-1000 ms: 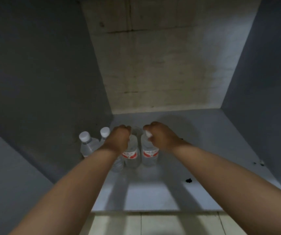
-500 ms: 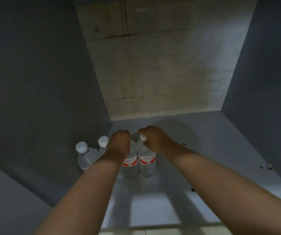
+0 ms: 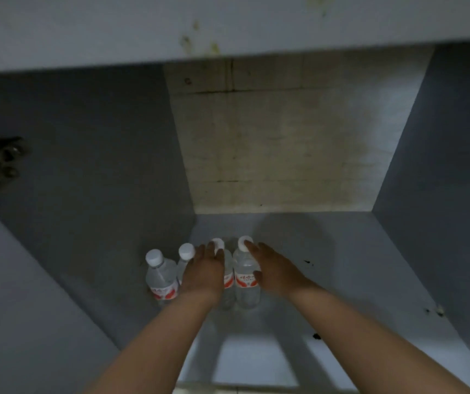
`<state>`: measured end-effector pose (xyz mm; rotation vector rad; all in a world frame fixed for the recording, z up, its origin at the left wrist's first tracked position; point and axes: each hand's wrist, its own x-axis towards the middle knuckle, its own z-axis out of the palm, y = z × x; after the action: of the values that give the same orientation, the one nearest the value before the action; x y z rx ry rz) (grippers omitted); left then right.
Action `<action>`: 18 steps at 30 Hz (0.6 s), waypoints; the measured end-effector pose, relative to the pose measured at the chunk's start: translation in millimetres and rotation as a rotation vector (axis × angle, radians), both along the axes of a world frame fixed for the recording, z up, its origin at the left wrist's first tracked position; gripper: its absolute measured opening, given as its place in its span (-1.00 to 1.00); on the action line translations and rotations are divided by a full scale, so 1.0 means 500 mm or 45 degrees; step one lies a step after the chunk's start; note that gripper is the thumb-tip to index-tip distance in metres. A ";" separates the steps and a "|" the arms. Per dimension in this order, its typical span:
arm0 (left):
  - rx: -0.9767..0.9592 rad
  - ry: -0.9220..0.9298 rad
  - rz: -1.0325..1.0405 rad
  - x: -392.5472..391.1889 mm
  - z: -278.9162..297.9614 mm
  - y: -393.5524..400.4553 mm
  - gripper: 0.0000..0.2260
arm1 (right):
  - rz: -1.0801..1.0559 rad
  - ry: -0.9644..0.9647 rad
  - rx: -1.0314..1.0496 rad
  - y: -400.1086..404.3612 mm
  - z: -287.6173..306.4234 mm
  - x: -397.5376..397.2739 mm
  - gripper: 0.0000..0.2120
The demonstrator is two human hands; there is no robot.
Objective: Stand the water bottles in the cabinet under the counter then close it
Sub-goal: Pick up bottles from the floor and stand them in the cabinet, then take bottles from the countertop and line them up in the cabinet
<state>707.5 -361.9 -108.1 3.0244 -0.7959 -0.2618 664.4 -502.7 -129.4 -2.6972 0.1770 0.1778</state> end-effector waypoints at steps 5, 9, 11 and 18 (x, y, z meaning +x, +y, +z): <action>-0.046 -0.154 -0.024 -0.085 0.097 0.047 -0.59 | 0.002 0.076 -0.265 0.025 0.117 -0.083 -0.49; 0.049 0.199 0.053 -0.175 0.184 0.064 -0.50 | -0.072 0.055 -0.206 0.065 0.241 -0.171 -0.52; 0.048 0.272 0.101 -0.228 0.244 0.080 -0.50 | -0.119 0.133 -0.167 0.096 0.303 -0.222 -0.55; -0.030 0.288 0.142 -0.411 0.513 0.150 -0.52 | -0.055 0.186 -0.300 0.186 0.496 -0.401 -0.65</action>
<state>502.1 -287.0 148.4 2.9321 -0.6064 -0.5751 463.8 -409.7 118.6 -2.9117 0.3180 0.3620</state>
